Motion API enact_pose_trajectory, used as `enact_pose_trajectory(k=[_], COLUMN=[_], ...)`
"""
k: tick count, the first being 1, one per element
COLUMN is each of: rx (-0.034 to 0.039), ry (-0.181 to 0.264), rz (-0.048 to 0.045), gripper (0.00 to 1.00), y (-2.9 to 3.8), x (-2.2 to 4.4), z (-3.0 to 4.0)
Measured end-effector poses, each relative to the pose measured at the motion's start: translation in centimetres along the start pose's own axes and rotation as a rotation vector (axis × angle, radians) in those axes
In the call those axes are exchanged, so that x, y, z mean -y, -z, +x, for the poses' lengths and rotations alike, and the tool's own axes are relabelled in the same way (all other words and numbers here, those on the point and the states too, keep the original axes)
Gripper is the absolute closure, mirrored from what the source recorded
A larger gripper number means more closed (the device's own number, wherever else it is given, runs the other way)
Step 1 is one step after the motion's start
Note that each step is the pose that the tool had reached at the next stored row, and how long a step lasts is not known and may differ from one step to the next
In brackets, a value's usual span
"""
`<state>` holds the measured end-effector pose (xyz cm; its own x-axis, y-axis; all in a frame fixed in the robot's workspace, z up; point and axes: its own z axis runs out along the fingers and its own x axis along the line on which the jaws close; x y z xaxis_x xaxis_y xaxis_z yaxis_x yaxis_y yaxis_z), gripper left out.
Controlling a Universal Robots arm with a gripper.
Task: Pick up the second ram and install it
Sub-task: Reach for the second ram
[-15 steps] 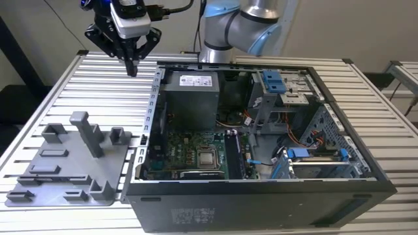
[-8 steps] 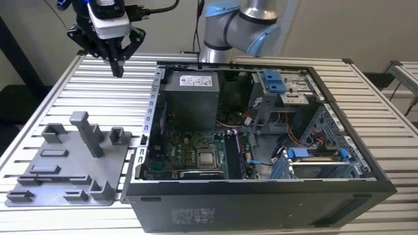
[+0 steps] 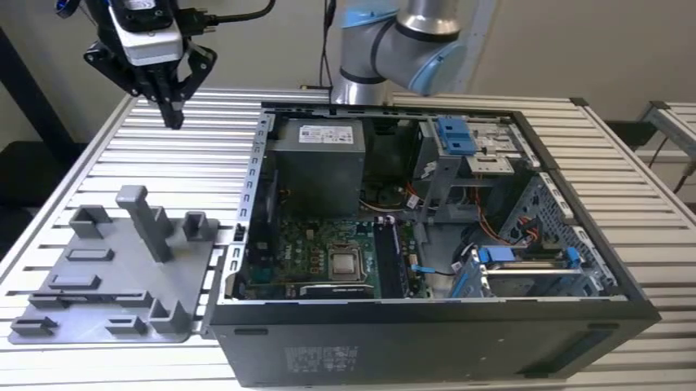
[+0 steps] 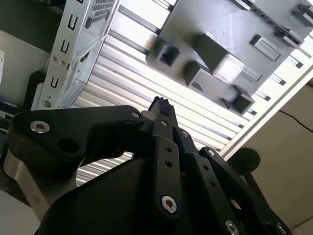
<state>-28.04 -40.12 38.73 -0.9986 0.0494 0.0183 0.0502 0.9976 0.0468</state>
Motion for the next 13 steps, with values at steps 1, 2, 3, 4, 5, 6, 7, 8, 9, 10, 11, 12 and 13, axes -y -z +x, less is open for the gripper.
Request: enact_pose_trajectory(k=[1,2,3,4,5,6,7,8,9,10,11,12,13], rx=[0.0003,0.0004,0.0006,0.0008,0.0008,0.001,0.0011,0.0014,0.0015,0.0015,0.0016,0.0017,0.0017], ry=[0.001,0.002,0.003,0.005,0.006,0.007,0.009,0.011,0.012,0.014,0.015,0.017,0.018], rz=[0.0001,0.0002,0.0001,0.0001,0.0002,0.0002,0.0002,0.0001,0.0,-0.0001,-0.0001,-0.0002,-0.0002], gripper=[0.89,0.89,0.89,0.89,0.89,0.89,0.89,0.89,0.89,0.89,0.89,0.89,0.89], y=[-0.03,-0.05,-0.08,-0.11,-0.14,-0.17,-0.19,-0.22,-0.25,-0.27,-0.29,-0.31,-0.33], x=[0.03,0.04,0.06,0.08,0.1,0.13,0.15,0.17,0.2,0.22,0.24,0.26,0.28], z=[0.33,0.64,0.95,1.25,1.54,1.83,2.1,2.36,2.63,2.91,3.2,3.54,3.87])
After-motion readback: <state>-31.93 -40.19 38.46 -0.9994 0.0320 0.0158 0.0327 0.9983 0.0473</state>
